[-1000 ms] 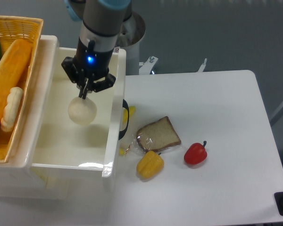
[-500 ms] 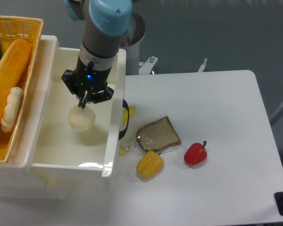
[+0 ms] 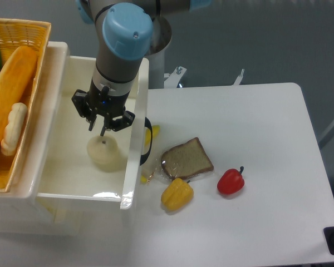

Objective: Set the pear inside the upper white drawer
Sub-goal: 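Raise the open gripper up out of the drawer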

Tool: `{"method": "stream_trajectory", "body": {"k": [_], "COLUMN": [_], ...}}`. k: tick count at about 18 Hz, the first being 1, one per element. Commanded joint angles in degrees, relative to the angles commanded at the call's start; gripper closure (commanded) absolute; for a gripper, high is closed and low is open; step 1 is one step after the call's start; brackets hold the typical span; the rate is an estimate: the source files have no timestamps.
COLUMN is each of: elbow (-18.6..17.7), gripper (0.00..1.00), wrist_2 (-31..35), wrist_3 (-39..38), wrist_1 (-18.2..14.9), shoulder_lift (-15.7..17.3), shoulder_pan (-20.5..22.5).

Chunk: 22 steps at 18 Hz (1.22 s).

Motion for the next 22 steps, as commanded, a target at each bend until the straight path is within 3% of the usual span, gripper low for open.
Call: {"method": "stream_trajectory", "body": {"k": [3, 8, 11, 14, 18, 22], "elbow": [0.35, 0.97, 1.67, 2.37, 1.76, -0.17], "gripper": [0.0, 0.0, 0.0, 0.0, 0.0, 0.0], "wrist_2": [0.18, 1.23, 1.23, 1.14, 1.23, 3.24], "wrist_3": [0.26, 0.44, 0.53, 2.63, 7.89, 20.18], "wrist_1": [0.09, 0.26, 2.63, 2.72, 3.16, 3.25], "shoulder_lift": [0.26, 1.75, 2.46, 3.51, 4.22, 3.43], "shoulder_pan": [0.18, 1.66, 4.91, 8.25, 13.26, 18.71]}}
